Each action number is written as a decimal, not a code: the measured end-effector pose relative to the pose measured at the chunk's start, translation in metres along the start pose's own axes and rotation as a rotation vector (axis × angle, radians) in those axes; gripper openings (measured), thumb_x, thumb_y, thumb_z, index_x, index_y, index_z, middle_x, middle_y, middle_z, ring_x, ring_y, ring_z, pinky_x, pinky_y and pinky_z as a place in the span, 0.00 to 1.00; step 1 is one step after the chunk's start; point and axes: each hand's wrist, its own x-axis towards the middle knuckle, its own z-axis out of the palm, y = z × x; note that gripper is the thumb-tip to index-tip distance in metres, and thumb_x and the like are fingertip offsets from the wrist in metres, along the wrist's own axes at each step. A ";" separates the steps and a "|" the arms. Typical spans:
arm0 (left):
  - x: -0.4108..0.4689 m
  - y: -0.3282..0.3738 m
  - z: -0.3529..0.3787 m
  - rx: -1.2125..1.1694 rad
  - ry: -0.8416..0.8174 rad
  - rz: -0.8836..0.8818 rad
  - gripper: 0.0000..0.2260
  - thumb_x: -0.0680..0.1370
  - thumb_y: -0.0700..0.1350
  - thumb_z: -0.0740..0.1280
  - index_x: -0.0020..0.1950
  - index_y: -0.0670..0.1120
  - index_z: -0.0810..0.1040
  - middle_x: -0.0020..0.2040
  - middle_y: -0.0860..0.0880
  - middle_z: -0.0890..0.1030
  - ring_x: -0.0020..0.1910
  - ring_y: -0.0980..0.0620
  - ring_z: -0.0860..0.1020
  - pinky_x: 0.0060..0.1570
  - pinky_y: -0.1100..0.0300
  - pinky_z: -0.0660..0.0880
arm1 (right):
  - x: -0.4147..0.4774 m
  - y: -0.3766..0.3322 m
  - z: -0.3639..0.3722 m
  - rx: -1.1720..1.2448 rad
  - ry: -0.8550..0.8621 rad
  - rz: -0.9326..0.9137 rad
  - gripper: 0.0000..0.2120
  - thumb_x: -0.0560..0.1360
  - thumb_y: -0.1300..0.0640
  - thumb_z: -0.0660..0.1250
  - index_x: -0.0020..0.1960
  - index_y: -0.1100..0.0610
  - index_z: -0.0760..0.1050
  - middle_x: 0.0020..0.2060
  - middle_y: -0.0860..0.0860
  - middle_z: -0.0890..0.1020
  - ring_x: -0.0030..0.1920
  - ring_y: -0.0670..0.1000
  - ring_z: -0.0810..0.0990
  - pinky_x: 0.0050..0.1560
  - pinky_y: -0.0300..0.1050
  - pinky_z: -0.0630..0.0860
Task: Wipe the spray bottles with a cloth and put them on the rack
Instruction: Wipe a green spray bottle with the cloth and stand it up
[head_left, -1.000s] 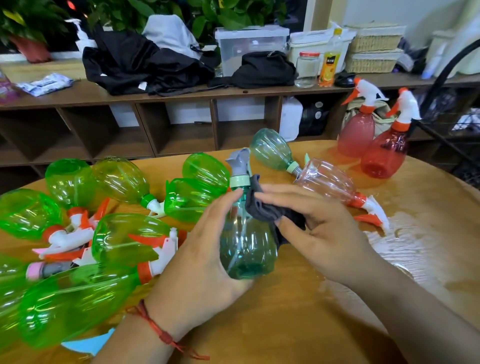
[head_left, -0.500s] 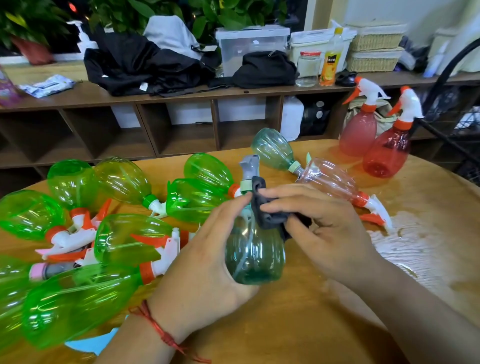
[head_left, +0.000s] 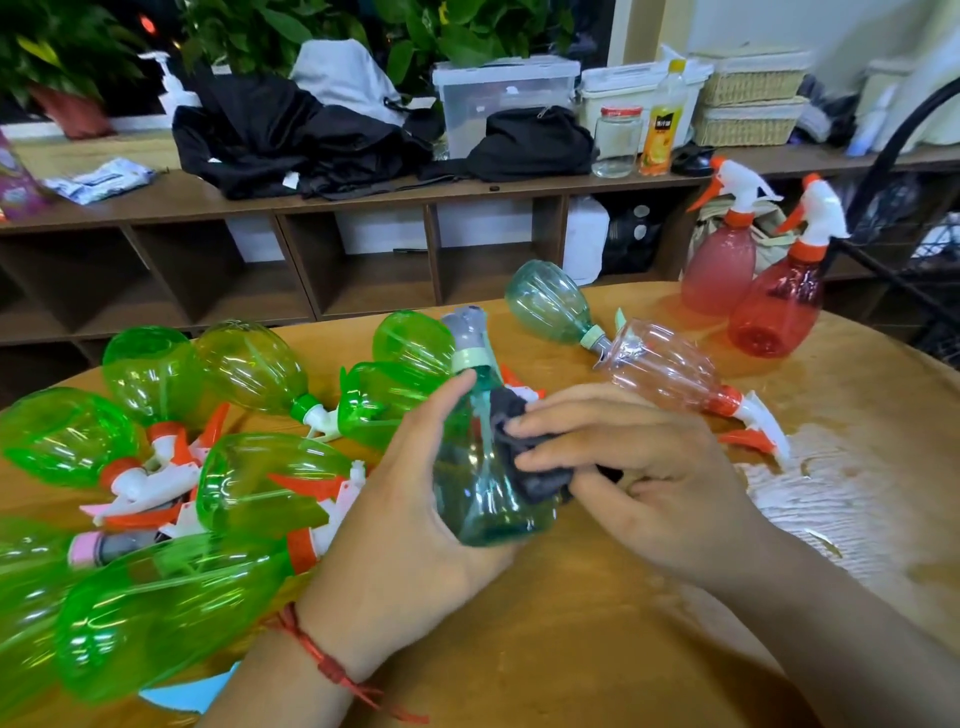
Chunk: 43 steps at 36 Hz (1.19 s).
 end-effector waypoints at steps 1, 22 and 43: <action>-0.001 0.001 0.001 0.034 -0.028 0.021 0.51 0.66 0.52 0.87 0.82 0.63 0.61 0.76 0.59 0.73 0.72 0.57 0.77 0.69 0.54 0.77 | 0.000 0.001 0.000 -0.010 0.032 0.033 0.20 0.70 0.77 0.67 0.53 0.59 0.88 0.58 0.49 0.87 0.63 0.51 0.84 0.64 0.49 0.79; -0.004 0.006 0.005 -0.175 -0.037 -0.070 0.52 0.66 0.41 0.87 0.80 0.65 0.62 0.71 0.63 0.77 0.67 0.57 0.81 0.65 0.56 0.80 | -0.001 -0.002 0.003 0.088 0.044 0.063 0.20 0.71 0.79 0.67 0.51 0.60 0.88 0.57 0.51 0.87 0.63 0.53 0.84 0.64 0.52 0.79; 0.000 -0.011 -0.006 0.005 0.088 -0.051 0.51 0.62 0.60 0.84 0.80 0.66 0.62 0.75 0.58 0.74 0.71 0.47 0.78 0.68 0.44 0.78 | 0.001 -0.017 0.000 0.075 -0.166 -0.011 0.09 0.75 0.67 0.77 0.54 0.60 0.88 0.60 0.51 0.86 0.69 0.53 0.81 0.68 0.56 0.77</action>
